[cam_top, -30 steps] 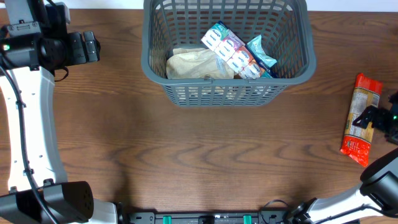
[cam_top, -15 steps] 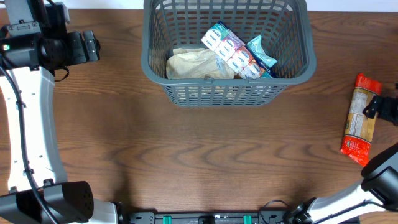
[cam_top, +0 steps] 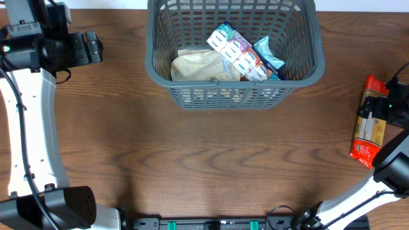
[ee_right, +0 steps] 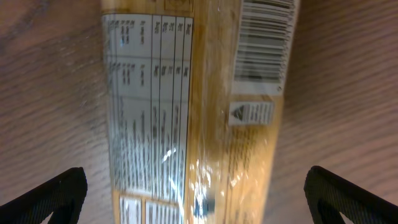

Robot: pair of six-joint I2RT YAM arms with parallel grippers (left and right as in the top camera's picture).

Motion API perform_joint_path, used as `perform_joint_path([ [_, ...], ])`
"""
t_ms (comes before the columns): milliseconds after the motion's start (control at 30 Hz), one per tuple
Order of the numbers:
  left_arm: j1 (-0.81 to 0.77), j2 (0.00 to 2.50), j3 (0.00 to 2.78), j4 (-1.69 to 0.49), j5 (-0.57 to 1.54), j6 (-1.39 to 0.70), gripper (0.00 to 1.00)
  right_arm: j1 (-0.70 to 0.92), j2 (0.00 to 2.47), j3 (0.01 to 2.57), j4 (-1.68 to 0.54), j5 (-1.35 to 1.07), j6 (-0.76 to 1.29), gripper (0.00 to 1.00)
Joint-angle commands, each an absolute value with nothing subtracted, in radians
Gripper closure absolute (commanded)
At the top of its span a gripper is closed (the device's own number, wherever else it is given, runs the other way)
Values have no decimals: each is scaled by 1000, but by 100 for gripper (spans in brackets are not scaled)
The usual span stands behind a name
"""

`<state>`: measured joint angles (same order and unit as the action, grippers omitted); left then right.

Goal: Pack container
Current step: 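Lower the right gripper onto the long pasta package and grasp it, then lift the pasta package with the right gripper and drop it into the basket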

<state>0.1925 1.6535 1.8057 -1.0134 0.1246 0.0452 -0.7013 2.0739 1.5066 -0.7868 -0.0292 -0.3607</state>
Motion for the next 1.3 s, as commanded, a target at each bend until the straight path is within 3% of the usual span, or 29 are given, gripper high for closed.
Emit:
perform_joint_path([
  [0, 185, 1658, 1801, -1012, 124, 28, 1, -690, 2110, 1524, -773, -27, -319, 1],
  [267, 177, 1658, 1801, -1003, 124, 28, 1, -690, 2165, 1524, -762, -27, -310, 1],
  [333, 177, 1658, 1801, -1003, 124, 28, 1, -690, 2171, 1524, -758, -30, -307, 5],
  [500, 177, 1658, 1801, -1004, 123, 28, 1, -689, 2173, 1524, -758, -35, -305, 43],
  [567, 177, 1658, 1801, -1004, 123, 28, 1, -686, 2173, 1524, -759, -35, -297, 53],
  [667, 178, 1658, 1801, -1004, 123, 28, 1, -682, 2173, 1524, -764, -38, -279, 79],
  [767, 179, 1658, 1801, -1004, 98, 28, 1, -670, 2168, 1525, -771, -55, -258, 98],
  [1033, 201, 1658, 1801, -1003, 90, 28, 1, -606, 2067, 1665, -855, -113, -247, 99],
  [1267, 247, 1658, 1801, -1004, 90, 28, 2, -508, 1949, 2036, -988, -110, -247, 99],
])
